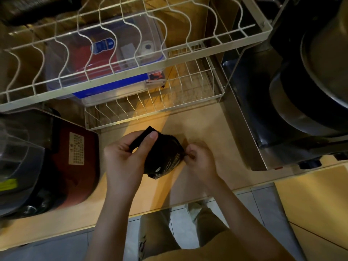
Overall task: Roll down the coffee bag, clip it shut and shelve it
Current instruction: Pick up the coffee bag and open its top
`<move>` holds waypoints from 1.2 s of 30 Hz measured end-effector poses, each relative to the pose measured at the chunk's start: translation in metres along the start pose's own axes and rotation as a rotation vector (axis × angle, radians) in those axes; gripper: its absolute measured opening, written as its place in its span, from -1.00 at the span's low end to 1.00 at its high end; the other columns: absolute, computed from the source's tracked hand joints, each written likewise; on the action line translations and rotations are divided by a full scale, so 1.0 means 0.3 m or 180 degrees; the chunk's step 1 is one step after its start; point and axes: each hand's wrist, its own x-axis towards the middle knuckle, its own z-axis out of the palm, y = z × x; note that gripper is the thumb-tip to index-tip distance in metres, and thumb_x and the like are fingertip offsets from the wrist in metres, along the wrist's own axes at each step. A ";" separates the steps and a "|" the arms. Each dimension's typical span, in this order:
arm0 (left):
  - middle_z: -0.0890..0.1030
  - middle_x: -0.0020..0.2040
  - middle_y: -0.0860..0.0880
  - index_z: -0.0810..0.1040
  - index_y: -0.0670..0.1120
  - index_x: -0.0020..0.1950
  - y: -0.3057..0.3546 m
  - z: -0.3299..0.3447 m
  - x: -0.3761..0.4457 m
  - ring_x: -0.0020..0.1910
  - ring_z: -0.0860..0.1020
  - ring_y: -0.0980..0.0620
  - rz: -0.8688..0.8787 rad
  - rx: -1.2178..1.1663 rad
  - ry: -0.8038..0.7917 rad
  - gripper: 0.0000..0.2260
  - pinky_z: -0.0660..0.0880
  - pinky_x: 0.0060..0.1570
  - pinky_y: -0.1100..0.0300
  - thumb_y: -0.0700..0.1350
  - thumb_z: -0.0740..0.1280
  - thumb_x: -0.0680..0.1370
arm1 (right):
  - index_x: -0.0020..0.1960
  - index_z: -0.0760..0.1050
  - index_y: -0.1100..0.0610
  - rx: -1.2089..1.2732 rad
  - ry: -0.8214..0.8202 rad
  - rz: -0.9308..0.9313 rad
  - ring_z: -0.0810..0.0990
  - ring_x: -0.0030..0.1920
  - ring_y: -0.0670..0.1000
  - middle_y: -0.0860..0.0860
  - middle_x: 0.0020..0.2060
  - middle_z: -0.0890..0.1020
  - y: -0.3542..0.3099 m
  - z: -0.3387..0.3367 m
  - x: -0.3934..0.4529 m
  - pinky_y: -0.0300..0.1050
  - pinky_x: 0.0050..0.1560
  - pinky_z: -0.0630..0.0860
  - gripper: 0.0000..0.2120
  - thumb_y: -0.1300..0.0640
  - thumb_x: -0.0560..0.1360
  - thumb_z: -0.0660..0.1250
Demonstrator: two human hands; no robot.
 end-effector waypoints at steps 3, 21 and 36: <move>0.67 -0.29 0.23 0.60 0.18 -0.22 0.005 -0.007 0.010 -0.22 0.62 0.21 -0.0037 -0.0102 -0.0074 -0.88 0.51 -0.33 0.41 -0.07 0.34 0.38 | 0.14 0.50 0.12 0.0164 -0.0036 0.0005 0.53 0.03 0.01 0.03 0.00 0.58 -0.065 -0.001 -0.004 -0.10 -0.01 0.49 -0.62 0.34 0.34 0.35; 0.69 -0.26 0.08 0.61 0.00 -0.19 0.006 -0.021 0.086 -0.25 0.63 0.12 -0.0135 0.0063 -0.0319 -0.88 0.54 -0.30 0.28 -0.01 0.32 0.37 | -0.32 0.51 0.29 0.0578 0.0502 -0.0362 0.37 -0.34 -0.13 -0.15 -0.40 0.40 -0.118 0.034 0.000 -0.37 -0.38 0.28 -0.93 0.41 0.31 0.30; 0.61 0.03 -0.12 0.50 -0.14 0.16 0.066 0.014 0.133 0.04 0.49 0.02 0.1623 0.2162 0.0209 -0.74 0.38 0.02 0.22 -0.13 0.30 0.48 | -0.43 0.38 0.10 0.0836 -0.0212 0.0111 0.42 -0.37 -0.02 0.01 -0.48 0.45 -0.140 -0.033 0.071 -0.12 -0.31 0.35 -0.71 0.41 0.33 0.31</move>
